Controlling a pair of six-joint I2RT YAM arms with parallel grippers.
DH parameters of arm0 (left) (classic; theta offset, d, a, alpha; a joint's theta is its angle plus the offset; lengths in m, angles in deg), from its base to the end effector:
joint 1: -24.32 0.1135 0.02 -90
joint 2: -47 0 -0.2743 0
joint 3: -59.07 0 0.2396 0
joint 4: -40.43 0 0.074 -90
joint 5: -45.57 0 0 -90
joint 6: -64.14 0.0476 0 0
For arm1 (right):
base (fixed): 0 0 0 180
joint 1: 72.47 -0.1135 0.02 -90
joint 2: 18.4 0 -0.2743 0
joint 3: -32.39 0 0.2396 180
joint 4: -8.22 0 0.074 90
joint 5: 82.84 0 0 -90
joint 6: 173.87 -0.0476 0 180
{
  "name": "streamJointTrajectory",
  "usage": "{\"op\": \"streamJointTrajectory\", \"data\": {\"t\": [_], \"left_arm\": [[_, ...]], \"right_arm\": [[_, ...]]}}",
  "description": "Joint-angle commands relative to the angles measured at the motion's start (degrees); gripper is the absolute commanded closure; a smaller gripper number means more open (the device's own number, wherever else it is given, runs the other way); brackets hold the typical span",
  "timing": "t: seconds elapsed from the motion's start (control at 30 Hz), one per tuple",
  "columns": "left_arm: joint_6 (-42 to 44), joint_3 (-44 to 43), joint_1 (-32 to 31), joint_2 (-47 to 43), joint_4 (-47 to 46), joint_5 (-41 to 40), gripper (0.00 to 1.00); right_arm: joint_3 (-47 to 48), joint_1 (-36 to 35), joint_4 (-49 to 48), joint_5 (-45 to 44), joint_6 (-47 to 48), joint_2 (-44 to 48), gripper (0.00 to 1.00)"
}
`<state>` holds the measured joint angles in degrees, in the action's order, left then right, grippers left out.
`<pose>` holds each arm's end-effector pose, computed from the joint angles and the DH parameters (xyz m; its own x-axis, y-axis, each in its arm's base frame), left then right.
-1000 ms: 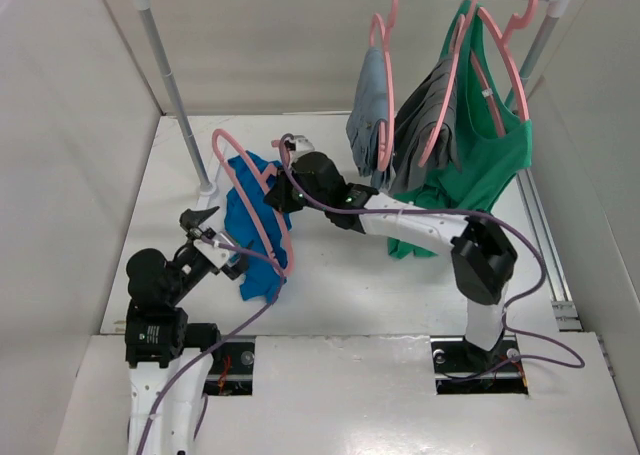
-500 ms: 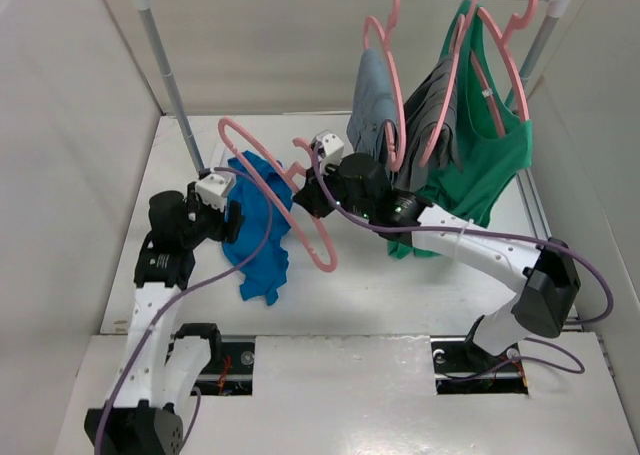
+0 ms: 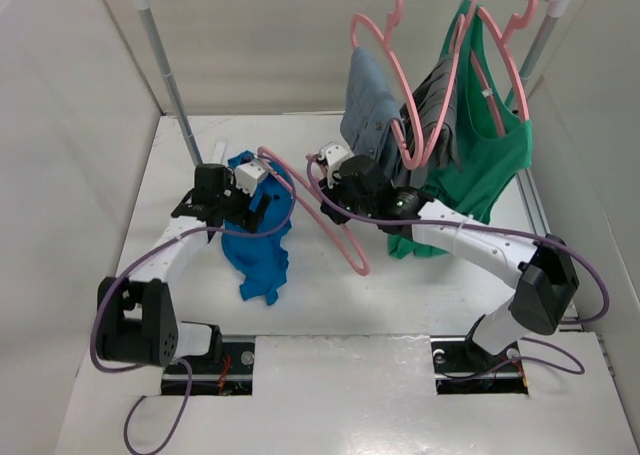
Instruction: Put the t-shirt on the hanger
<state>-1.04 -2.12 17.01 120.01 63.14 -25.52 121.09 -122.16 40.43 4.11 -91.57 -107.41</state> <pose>0.2683 -0.0500 0.2593 -0.3486 0.4451 -0.8248 0.5856 0.7906 0.1791 0.2331 0.2708 0.3211 -0.4428 -0.3151 -0.8394 -0.6792 0.7290 0.0846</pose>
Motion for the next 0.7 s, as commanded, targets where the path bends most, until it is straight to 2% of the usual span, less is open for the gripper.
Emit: {"op": "streamJointTrajectory", "data": {"t": [0.0, 0.07, 0.13, 0.17, 0.2, 0.3, 0.37, 0.43, 0.5, 0.53, 0.57, 0.6, 0.67], "left_arm": [[10.39, 1.25, -2.61, 3.26, -2.85, -5.02, 0.08], [18.98, 3.62, -7.34, 6.26, -2.85, -11.14, 0.09], [22.28, 4.16, -8.16, 7.66, -2.85, -11.18, 0.16], [23.16, 4.16, -8.16, 8.19, -1.45, -7.88, 0.24], [24.39, 4.16, -8.68, 8.2, -0.4, -6.28, 0.4], [28.25, 5.21, -9.38, 7.5, 5.57, -0.66, 0.58], [32.73, 6.88, -10.0, 6.71, 9.45, 0.59, 0.83], [36.33, 8.02, -10.0, 5.04, 12.69, 2.25, 1.0], [44.32, 8.73, -10.0, 1.37, 20.24, 4.97, 1.0], [48.27, 8.73, -10.0, -0.48, 23.84, 8.9, 1.0], [52.31, 8.73, -10.0, -2.59, 31.27, 11.12, 1.0], [55.92, 7.95, -10.0, -4.96, 34.74, 13.14, 1.0], [63.84, 6.54, -10.62, -12.43, 43.42, 17.72, 1.0]], "right_arm": [[2.19, 2.4, -0.31, -0.38, 1.73, 0.42, 1.0], [2.18, 2.41, -0.93, -0.38, 2.78, 0.42, 1.0], [2.18, 2.93, -0.93, -0.38, 2.78, 0.95, 1.0], [2.18, 2.93, -0.32, -0.38, 3.48, 0.95, 1.0], [1.66, 2.93, -0.31, -1.07, 3.49, 0.95, 1.0], [1.13, 3.46, -0.31, -1.6, 3.49, 2.09, 1.0], [-0.53, 3.46, -0.31, -1.61, 3.49, 3.75, 1.0], [-1.24, 3.99, -0.31, -1.61, 3.49, 4.54, 1.0], [-1.85, 3.99, -0.31, -1.61, 3.49, 5.34, 1.0], [-1.86, 3.99, 0.21, -1.61, 4.09, 6.21, 1.0], [-2.64, 3.99, 0.21, -1.61, 4.1, 6.74, 1.0], [-2.65, 3.99, 0.21, -1.61, 4.1, 7.79, 1.0], [-3.88, 3.99, 0.21, -1.61, 4.63, 8.94, 1.0]]}}
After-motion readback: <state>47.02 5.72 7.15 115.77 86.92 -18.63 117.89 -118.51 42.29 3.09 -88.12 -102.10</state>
